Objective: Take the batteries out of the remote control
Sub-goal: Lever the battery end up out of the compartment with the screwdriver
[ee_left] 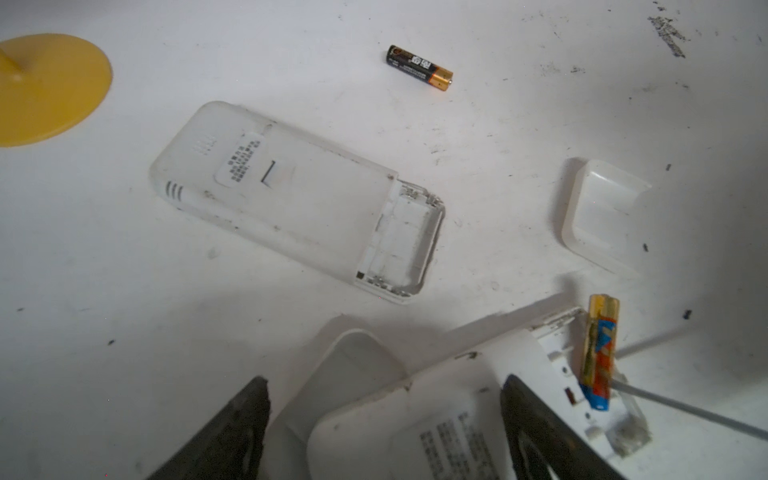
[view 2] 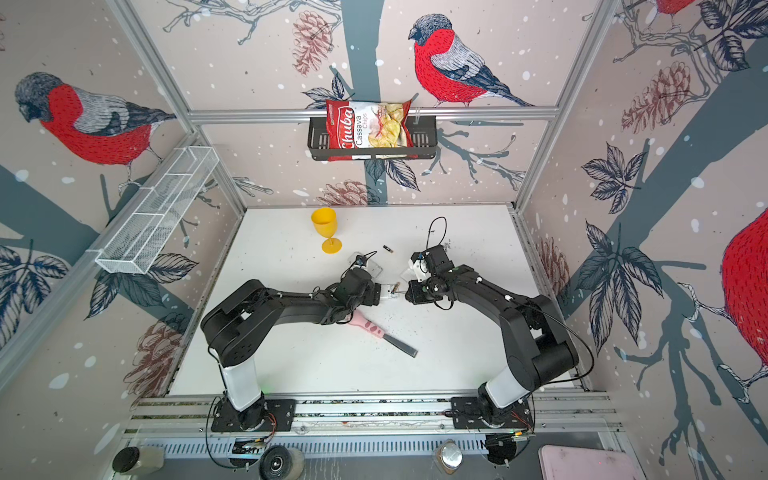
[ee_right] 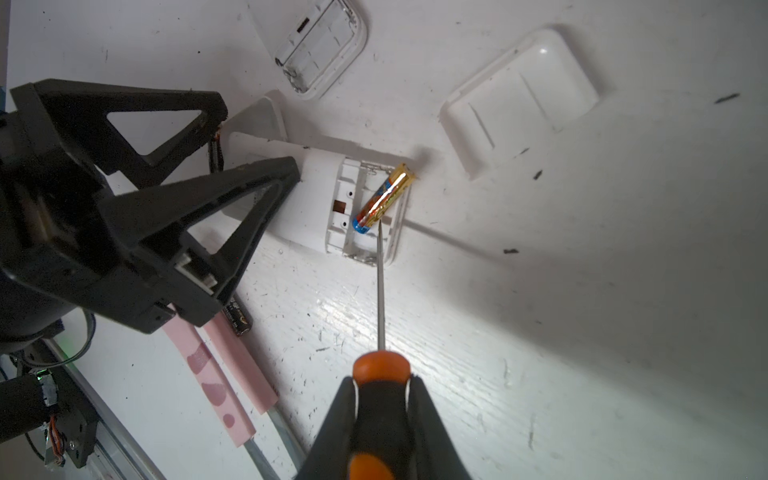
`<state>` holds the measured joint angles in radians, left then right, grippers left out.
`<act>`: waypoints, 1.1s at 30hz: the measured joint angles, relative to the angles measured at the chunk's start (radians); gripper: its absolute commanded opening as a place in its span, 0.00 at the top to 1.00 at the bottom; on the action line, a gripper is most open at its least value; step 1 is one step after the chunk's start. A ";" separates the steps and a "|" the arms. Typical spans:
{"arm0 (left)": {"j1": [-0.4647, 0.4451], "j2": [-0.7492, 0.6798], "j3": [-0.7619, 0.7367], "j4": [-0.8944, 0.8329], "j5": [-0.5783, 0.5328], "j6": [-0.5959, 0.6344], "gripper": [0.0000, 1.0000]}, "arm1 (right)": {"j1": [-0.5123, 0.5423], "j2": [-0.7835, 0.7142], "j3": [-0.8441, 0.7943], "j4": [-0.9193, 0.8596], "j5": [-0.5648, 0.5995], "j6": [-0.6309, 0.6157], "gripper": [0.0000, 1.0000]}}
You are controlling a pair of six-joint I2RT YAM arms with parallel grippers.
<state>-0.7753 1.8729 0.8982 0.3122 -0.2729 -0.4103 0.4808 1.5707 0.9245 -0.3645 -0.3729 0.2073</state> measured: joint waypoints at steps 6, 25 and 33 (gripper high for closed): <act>-0.005 0.010 0.007 0.009 0.000 0.004 0.14 | -0.006 0.032 0.012 0.039 -0.014 0.000 1.00; -0.005 0.011 0.010 0.007 0.001 0.003 0.14 | -0.013 0.052 0.078 0.038 -0.042 0.000 1.00; -0.005 0.011 0.011 0.005 0.001 0.003 0.14 | -0.015 -0.017 0.056 0.016 -0.014 0.000 1.00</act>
<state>-0.7803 1.8835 0.9092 0.3168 -0.2722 -0.4072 0.4660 1.5539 0.9802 -0.3481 -0.3870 0.2070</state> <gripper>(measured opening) 0.860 0.224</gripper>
